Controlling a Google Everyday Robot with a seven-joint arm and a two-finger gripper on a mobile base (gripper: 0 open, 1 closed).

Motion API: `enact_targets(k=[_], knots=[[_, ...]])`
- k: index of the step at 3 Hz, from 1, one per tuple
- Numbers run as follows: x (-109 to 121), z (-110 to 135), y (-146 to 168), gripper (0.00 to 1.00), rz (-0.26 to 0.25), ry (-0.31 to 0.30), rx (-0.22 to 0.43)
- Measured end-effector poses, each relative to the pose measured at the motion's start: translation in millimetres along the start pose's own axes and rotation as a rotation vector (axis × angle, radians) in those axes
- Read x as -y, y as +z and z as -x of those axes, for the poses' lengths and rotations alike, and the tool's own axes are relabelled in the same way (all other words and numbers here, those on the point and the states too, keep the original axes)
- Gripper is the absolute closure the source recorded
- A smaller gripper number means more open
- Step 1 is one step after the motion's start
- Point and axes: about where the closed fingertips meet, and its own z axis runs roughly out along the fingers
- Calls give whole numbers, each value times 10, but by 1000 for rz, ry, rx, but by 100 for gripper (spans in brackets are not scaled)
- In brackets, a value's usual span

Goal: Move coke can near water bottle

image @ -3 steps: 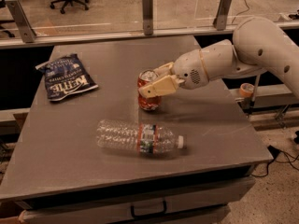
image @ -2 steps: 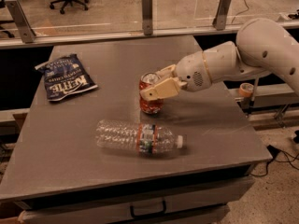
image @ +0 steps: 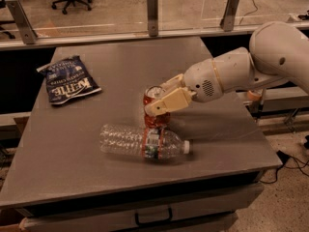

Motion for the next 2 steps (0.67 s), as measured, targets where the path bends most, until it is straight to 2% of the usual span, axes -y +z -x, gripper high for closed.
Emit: enact_targets(k=[1, 2], knots=[[-36, -29, -18, 0, 0, 9, -6], [-32, -45, -35, 0, -3, 13, -9]])
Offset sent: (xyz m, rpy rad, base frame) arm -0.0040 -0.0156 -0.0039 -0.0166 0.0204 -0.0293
